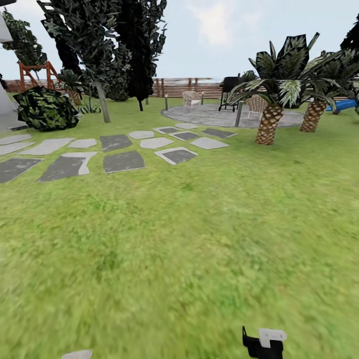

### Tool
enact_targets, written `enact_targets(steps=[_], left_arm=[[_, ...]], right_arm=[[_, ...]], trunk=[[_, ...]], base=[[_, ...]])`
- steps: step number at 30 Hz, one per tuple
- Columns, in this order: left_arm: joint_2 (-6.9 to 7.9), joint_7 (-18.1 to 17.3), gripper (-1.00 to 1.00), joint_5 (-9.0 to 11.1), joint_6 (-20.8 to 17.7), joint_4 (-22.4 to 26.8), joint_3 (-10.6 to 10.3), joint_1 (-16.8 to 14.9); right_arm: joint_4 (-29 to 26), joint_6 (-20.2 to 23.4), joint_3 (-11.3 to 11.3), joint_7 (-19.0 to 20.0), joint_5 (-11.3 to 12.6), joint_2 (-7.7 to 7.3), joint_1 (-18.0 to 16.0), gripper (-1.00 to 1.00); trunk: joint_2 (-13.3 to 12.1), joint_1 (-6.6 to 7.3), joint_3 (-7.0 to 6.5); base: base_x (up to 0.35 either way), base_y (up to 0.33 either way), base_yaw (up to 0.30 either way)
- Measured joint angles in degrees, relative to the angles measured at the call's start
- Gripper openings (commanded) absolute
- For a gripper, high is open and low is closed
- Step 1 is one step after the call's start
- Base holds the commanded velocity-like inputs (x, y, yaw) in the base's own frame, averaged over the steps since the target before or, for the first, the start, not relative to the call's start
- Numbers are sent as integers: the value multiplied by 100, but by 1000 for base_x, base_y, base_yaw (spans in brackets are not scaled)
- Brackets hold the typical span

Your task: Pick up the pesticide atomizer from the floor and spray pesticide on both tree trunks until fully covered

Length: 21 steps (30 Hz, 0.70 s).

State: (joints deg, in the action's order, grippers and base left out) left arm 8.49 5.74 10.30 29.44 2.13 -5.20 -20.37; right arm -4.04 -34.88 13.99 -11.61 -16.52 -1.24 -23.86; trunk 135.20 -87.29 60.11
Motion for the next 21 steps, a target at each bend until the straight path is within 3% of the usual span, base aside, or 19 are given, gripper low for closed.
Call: enact_targets(steps=[21], left_arm=[[0,0,-100,0,0,0,0,0]], right_arm=[[0,0,0,0,1,0,0,100]], trunk=[[0,1,0]], base=[[27,-234,-300]])
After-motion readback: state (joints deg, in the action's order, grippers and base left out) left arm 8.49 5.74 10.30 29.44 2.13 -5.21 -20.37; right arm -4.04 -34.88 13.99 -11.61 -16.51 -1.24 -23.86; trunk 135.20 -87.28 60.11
